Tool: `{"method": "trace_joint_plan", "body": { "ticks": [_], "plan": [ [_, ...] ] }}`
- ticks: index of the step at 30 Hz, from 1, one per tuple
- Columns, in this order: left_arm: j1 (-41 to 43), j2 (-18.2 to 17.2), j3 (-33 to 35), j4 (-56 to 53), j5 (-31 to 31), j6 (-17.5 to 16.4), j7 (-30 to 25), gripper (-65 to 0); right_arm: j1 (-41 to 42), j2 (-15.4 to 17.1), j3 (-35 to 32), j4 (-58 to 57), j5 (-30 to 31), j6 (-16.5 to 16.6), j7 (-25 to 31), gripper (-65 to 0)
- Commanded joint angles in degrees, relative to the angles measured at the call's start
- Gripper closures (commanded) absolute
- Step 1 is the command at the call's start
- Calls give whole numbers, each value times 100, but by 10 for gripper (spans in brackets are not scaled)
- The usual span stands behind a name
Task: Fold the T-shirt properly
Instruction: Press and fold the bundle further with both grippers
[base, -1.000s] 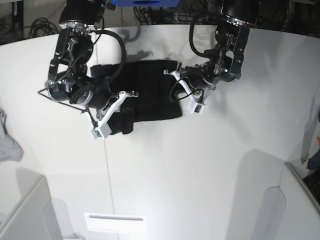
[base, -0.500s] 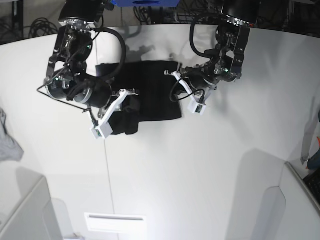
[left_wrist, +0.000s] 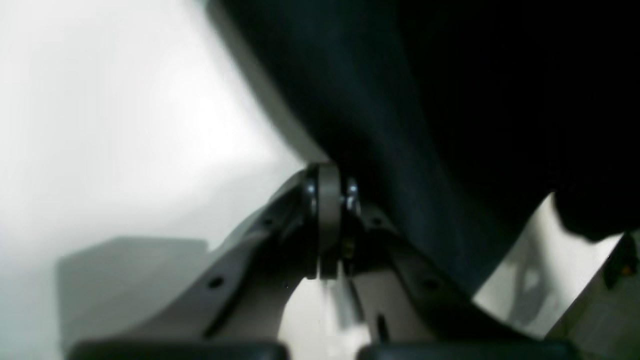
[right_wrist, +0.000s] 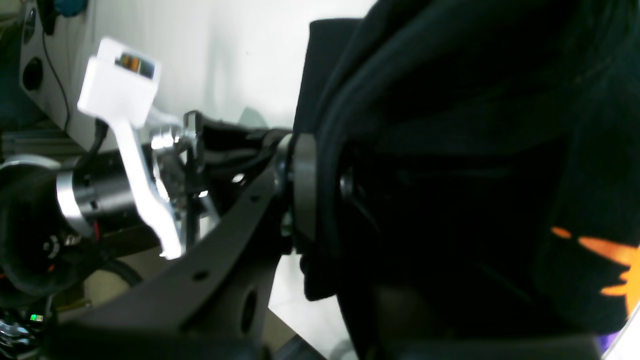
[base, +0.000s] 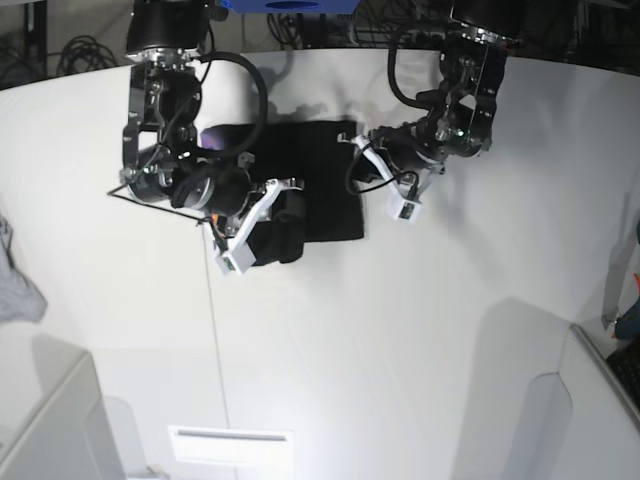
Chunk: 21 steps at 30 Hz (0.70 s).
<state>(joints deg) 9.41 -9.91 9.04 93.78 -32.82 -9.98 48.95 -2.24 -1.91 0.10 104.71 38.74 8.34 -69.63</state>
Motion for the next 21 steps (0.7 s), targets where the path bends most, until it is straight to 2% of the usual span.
{"method": "trace_joint_plan", "body": {
  "ticks": [1,6,10,15,17,21],
  "plan": [
    [4,-24,-29,235,-19,-35,-64,0,79,20,3,66,104,15,92,0],
    [496,-209,-583,789,-19,-53,-47,0,70,46,3,48,104,15,75,0],
    [962,-358,-1277,1194,-19,-106,622,0,70,55,-5,-163,104,15,75,0],
    [1455,-367,-2403,1264,-19,-800,780,0,44,29,-5,-163,104,15,75,0],
    [1604,-376,-2737,1264,-2,-967,789,0,61,11,-5,-207,104,15,92,0],
    [1745,-376,-3141,1264,7,-1090,789,0,79,2,3,-347,113,15,92,0]
  ]
}}
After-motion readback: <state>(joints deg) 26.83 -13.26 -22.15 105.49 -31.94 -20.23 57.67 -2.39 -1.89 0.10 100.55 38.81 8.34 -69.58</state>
